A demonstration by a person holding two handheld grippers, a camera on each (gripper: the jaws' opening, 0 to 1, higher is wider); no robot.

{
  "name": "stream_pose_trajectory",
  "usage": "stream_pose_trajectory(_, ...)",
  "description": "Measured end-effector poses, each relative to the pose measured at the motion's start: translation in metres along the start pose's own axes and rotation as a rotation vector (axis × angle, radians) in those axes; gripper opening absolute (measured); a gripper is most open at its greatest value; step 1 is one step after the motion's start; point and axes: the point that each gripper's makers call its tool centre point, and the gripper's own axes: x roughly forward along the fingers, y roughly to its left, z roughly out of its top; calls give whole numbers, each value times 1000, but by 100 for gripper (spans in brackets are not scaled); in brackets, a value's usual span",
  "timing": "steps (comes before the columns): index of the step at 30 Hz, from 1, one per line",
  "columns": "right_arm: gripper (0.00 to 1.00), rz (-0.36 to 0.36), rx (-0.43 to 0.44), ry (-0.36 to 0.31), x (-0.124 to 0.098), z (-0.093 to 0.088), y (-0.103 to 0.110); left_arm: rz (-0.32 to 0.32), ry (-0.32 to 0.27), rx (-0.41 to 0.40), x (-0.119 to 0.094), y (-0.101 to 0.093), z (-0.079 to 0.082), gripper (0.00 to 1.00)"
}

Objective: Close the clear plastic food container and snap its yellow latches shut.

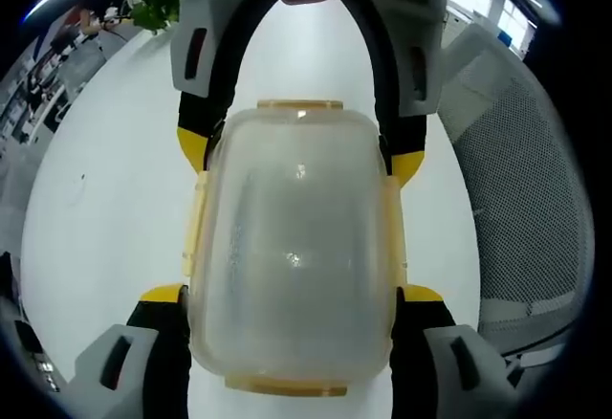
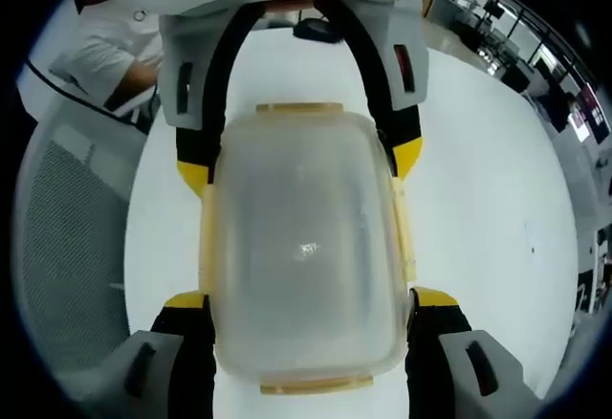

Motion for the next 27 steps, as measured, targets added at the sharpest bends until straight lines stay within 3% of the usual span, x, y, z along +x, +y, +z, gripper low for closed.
stream_pose_trajectory(27, 83, -12, 14, 5, 1, 0, -31, 9, 9, 12, 5, 31, 2, 89)
